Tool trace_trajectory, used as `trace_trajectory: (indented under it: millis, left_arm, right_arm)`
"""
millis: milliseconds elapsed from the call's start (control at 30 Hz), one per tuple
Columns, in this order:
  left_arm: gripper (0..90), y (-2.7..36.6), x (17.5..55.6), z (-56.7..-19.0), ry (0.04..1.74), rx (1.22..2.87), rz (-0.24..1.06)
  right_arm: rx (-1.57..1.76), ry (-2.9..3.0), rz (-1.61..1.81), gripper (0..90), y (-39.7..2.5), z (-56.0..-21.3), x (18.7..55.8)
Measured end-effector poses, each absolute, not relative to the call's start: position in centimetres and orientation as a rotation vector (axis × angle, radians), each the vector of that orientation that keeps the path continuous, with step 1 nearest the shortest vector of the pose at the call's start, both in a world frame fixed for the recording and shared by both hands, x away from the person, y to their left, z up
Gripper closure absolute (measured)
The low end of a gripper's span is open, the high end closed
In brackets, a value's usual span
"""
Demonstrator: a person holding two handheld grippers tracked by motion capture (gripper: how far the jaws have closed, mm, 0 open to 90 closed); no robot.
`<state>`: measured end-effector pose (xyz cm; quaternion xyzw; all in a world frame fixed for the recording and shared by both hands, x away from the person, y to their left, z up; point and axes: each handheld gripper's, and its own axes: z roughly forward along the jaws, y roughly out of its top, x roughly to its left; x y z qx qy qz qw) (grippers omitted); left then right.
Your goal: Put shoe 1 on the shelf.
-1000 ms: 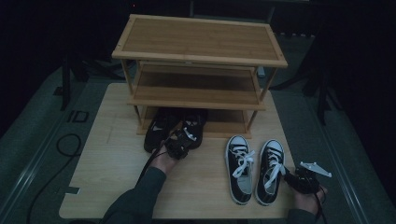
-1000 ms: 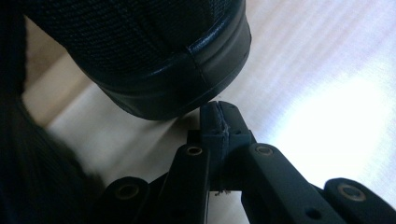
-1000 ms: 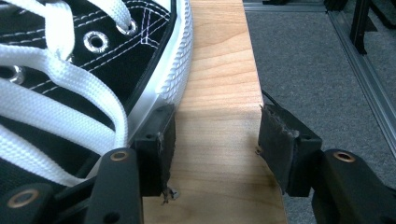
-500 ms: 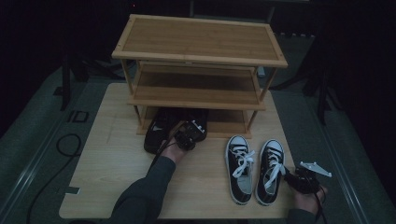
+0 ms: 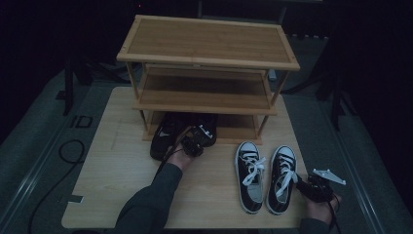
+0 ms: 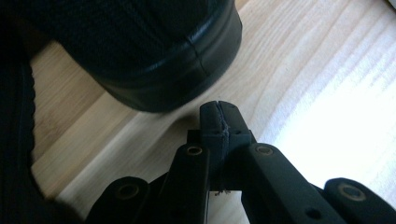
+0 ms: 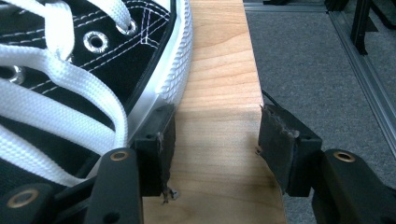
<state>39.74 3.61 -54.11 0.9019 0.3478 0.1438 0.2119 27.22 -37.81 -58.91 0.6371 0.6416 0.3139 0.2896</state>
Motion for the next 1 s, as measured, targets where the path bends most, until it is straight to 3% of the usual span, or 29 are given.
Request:
trace_trajectory:
  millis: [1000]
  left_arm:
    - [90.0,12.1,34.1,-53.1,0.994,2.488,0.416]
  right_arm:
    - [1.701,1.711,0.836,45.7,-37.8,-58.9,27.2]
